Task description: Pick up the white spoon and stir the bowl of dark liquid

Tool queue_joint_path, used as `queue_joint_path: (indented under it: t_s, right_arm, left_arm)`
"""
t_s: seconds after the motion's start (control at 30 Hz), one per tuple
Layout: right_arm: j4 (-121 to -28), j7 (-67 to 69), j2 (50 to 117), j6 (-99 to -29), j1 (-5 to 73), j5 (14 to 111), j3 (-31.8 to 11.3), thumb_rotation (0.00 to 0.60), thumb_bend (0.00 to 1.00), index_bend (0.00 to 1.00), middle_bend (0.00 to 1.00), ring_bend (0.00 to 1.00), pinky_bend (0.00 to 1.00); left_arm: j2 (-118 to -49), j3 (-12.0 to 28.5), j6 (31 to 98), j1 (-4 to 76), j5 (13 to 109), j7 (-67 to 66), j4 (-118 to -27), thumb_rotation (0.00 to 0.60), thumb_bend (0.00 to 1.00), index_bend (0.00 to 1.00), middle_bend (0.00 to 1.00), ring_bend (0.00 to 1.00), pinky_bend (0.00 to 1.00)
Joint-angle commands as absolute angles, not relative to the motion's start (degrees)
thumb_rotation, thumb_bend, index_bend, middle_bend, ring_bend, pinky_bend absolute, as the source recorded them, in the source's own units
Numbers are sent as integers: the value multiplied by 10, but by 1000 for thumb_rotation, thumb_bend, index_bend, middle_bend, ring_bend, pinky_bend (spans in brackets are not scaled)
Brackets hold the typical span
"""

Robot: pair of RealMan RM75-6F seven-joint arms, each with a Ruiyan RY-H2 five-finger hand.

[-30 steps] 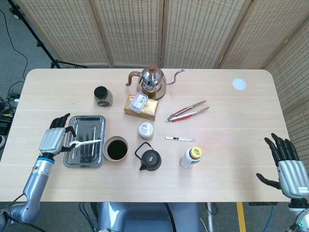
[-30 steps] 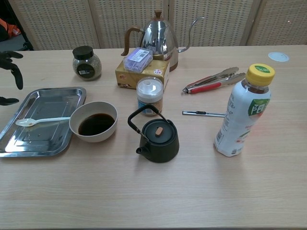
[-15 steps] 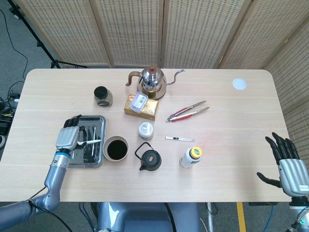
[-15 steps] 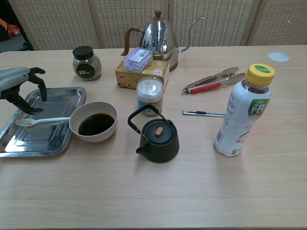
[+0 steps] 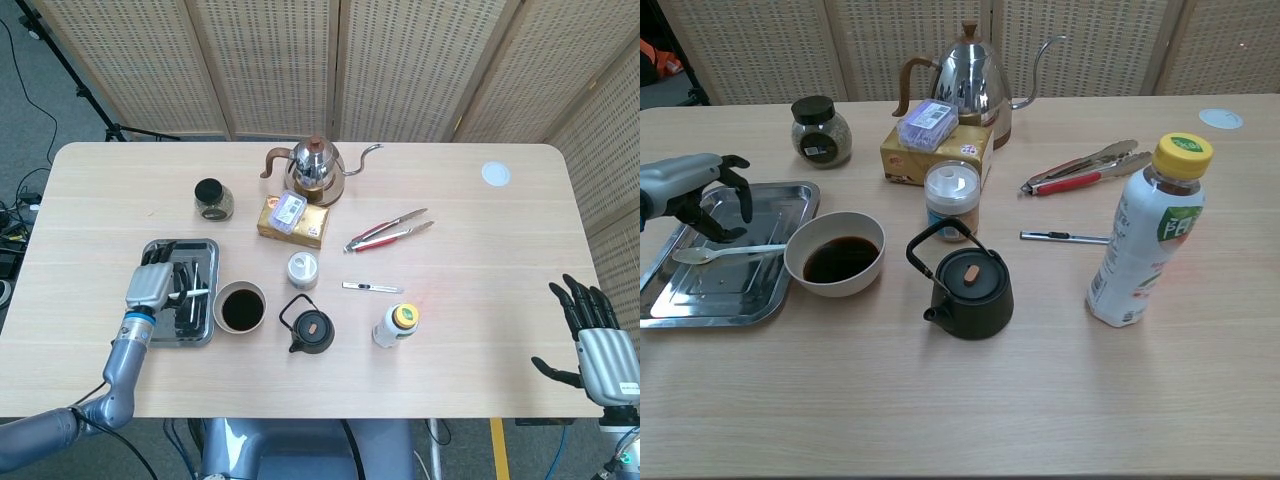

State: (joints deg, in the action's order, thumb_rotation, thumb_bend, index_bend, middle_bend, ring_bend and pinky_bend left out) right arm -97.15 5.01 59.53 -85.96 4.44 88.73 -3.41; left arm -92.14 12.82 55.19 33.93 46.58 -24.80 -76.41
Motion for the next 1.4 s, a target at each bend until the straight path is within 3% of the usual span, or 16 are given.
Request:
queue_joint_path:
  t_s: [0.03, 1.4]
  right_arm:
    - [-972, 51, 595, -860, 44, 887, -34, 600, 0, 0, 0, 0, 0]
    - [-971, 60, 591, -848, 48, 878, -35, 600, 0, 0, 0, 0, 0]
  left_arm:
    - [-926, 127, 551, 343, 461, -249, -758, 600, 362, 545, 0, 0, 0]
    - [-1018, 123, 539, 390, 405, -297, -654, 600, 367, 546, 0, 0, 0]
